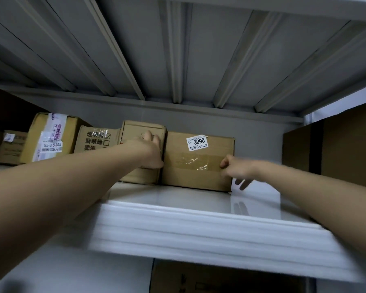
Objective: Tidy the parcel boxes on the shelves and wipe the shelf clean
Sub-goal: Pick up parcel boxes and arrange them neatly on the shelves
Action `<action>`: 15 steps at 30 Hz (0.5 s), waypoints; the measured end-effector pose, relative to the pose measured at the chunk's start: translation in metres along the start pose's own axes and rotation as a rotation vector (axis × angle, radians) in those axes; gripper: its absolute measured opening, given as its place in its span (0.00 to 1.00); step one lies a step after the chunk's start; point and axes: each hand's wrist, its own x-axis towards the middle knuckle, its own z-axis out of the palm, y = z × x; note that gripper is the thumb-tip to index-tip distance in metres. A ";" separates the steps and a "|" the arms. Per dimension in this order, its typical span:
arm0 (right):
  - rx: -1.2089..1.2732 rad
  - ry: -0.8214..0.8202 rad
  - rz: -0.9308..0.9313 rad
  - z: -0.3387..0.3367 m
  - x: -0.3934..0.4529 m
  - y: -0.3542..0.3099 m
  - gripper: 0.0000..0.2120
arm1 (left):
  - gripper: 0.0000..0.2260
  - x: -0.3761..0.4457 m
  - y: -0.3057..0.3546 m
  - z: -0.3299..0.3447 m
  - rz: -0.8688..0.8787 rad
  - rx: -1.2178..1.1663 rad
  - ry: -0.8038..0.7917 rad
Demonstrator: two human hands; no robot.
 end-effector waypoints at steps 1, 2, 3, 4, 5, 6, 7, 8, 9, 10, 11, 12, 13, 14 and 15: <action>-0.021 0.010 0.013 -0.006 -0.002 -0.007 0.19 | 0.31 -0.005 0.002 -0.003 0.000 0.035 0.045; -0.031 0.030 0.021 -0.010 -0.008 -0.009 0.18 | 0.30 -0.014 0.007 -0.005 -0.001 0.073 0.084; -0.036 0.060 0.015 -0.014 -0.011 -0.011 0.17 | 0.28 -0.021 0.012 -0.009 0.003 0.095 0.132; -0.034 0.091 0.007 -0.017 -0.015 -0.011 0.17 | 0.27 -0.029 0.018 -0.013 0.012 0.107 0.173; -0.036 0.120 -0.005 -0.019 -0.018 -0.010 0.17 | 0.26 -0.038 0.024 -0.018 0.032 0.118 0.202; -0.043 0.148 -0.016 -0.021 -0.022 -0.007 0.16 | 0.25 -0.047 0.030 -0.024 0.057 0.115 0.224; -0.050 0.167 -0.028 -0.023 -0.027 -0.002 0.14 | 0.23 -0.053 0.036 -0.029 0.099 0.100 0.239; -0.055 0.182 -0.038 -0.024 -0.031 0.001 0.13 | 0.22 -0.059 0.041 -0.034 0.140 0.085 0.255; -0.061 0.199 -0.053 -0.026 -0.035 0.004 0.12 | 0.20 -0.064 0.046 -0.039 0.186 0.081 0.279; -0.069 0.218 -0.070 -0.029 -0.041 0.007 0.11 | 0.19 -0.071 0.052 -0.044 0.227 0.096 0.309; -0.077 0.241 -0.090 -0.031 -0.049 0.009 0.11 | 0.17 -0.078 0.057 -0.050 0.267 0.121 0.352; -0.080 0.264 -0.106 -0.034 -0.056 0.011 0.10 | 0.16 -0.086 0.062 -0.056 0.290 0.139 0.379; -0.082 0.287 -0.122 -0.037 -0.065 0.012 0.10 | 0.15 -0.094 0.066 -0.061 0.304 0.139 0.392; -0.088 0.303 -0.130 -0.040 -0.075 0.014 0.10 | 0.14 -0.103 0.069 -0.067 0.306 0.129 0.384; -0.093 0.317 -0.136 -0.044 -0.086 0.014 0.10 | 0.14 -0.111 0.071 -0.073 0.305 0.117 0.373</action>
